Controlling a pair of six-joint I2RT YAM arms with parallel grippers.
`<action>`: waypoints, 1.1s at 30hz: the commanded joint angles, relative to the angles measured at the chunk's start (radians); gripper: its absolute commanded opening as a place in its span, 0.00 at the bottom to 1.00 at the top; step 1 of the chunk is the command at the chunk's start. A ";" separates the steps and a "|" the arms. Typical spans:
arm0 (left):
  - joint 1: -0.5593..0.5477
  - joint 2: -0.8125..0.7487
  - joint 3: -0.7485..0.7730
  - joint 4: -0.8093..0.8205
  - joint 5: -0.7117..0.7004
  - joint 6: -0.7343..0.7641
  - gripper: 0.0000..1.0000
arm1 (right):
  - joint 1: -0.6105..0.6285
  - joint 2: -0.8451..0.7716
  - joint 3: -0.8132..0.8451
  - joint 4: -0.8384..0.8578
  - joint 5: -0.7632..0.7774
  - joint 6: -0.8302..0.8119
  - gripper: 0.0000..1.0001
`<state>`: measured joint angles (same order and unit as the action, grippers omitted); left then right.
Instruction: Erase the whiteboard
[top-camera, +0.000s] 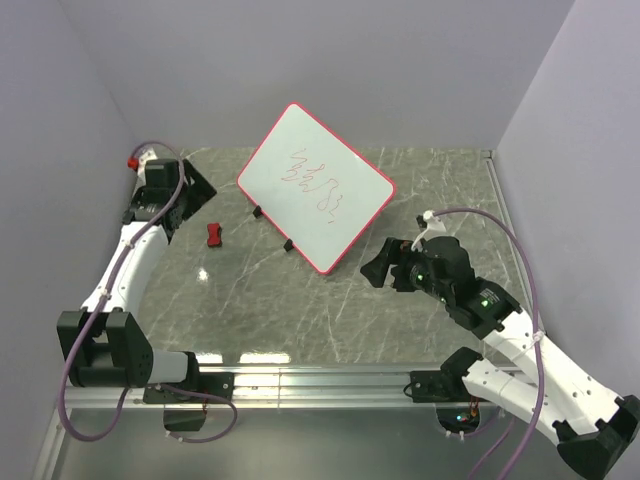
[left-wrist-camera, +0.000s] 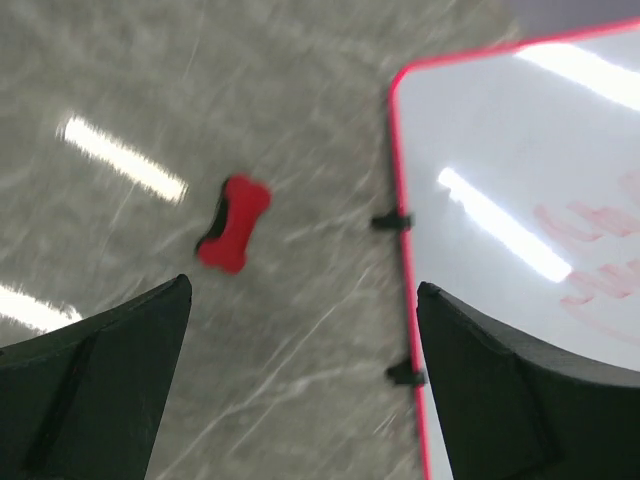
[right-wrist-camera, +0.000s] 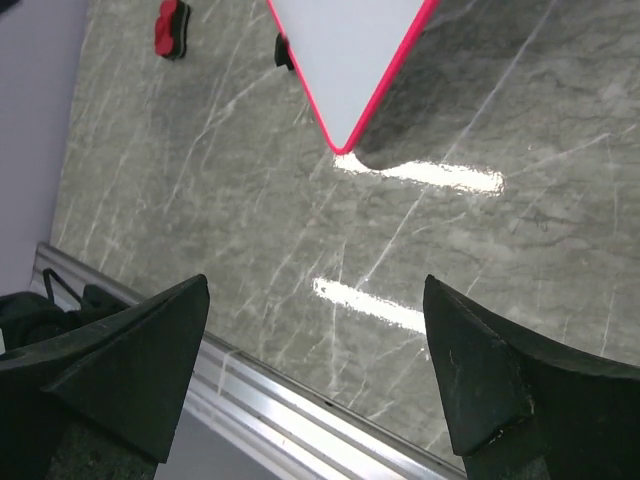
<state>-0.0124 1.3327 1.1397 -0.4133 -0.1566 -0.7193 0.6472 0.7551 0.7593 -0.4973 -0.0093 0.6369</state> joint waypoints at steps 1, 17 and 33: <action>0.003 -0.017 -0.058 -0.154 0.078 0.004 0.99 | 0.000 -0.040 0.014 -0.021 -0.038 0.020 0.94; -0.018 0.264 -0.066 -0.095 -0.017 0.035 0.98 | -0.001 0.050 0.049 -0.104 -0.050 -0.129 0.94; -0.027 0.562 0.110 -0.058 -0.083 0.129 0.88 | -0.001 0.180 0.069 -0.109 -0.018 -0.140 0.93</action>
<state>-0.0364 1.8656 1.2110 -0.4877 -0.2234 -0.6098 0.6472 0.9138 0.7815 -0.6197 -0.0452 0.5034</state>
